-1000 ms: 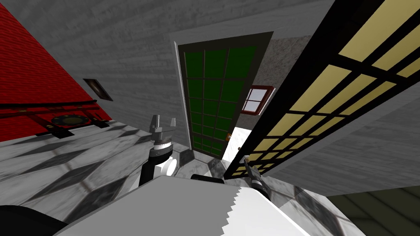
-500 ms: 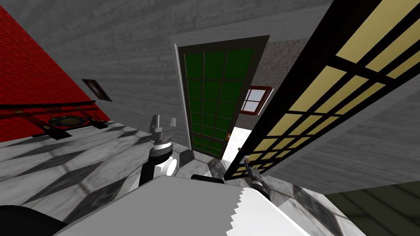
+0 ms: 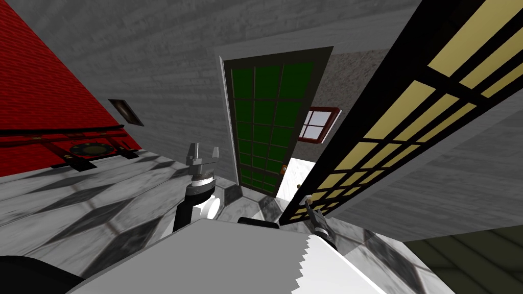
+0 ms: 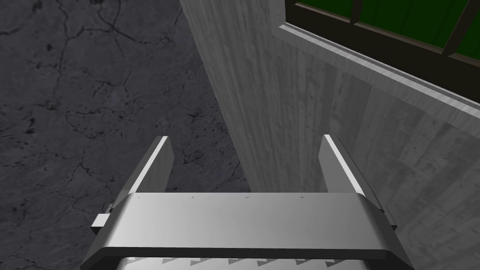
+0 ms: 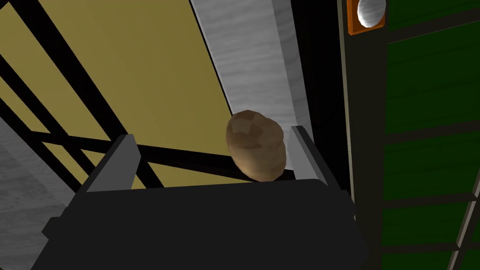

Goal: Pull the door open

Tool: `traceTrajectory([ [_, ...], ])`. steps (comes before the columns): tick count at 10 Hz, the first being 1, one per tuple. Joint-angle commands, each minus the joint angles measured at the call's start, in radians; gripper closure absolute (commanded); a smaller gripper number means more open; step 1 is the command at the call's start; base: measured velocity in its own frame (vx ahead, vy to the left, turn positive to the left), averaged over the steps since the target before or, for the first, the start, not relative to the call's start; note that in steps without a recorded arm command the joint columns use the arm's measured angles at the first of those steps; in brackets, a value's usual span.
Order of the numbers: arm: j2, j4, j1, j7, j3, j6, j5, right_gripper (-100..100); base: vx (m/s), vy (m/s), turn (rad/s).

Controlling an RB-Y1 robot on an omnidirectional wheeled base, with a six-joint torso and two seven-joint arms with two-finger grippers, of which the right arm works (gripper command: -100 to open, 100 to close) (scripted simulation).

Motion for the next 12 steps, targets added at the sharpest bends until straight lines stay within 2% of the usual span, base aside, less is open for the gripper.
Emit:
traceTrajectory([
  [1, -0.031, 0.028, -0.002, -0.004, -0.023, 0.022, -0.013, 100, -0.026, 0.001, -0.012],
  [4, -0.031, 0.028, -0.002, -0.004, -0.023, 0.022, -0.013, 100, 0.003, 0.011, -0.006],
  [5, -0.034, 0.03, 0.003, -0.043, -0.022, 0.022, -0.023, 100, -0.029, 0.002, 0.044],
  [6, -0.034, 0.09, -0.014, -0.043, -0.022, -0.006, -0.023, 100, -0.041, -0.023, 0.023],
  [7, -0.034, 0.062, 0.003, -0.043, -0.022, -0.007, -0.023, 100, -0.016, -0.012, -0.011],
  [8, -0.034, 0.144, -0.031, -0.043, -0.022, -0.046, -0.023, 100, -0.003, -0.009, -0.008],
  [9, -0.034, 0.103, -0.004, -0.043, -0.022, -0.037, -0.023, 100, -0.015, -0.008, 0.002],
  [10, -0.034, 0.03, 0.003, -0.043, -0.022, 0.0, -0.023, 100, -0.017, 0.011, -0.023],
  [11, -0.034, 0.03, 0.003, -0.043, -0.022, 0.022, -0.023, 100, -0.012, 0.017, -0.018],
  [12, -0.034, 0.03, 0.003, -0.043, -0.022, 0.022, -0.023, 100, 0.02, 0.004, 0.001],
])
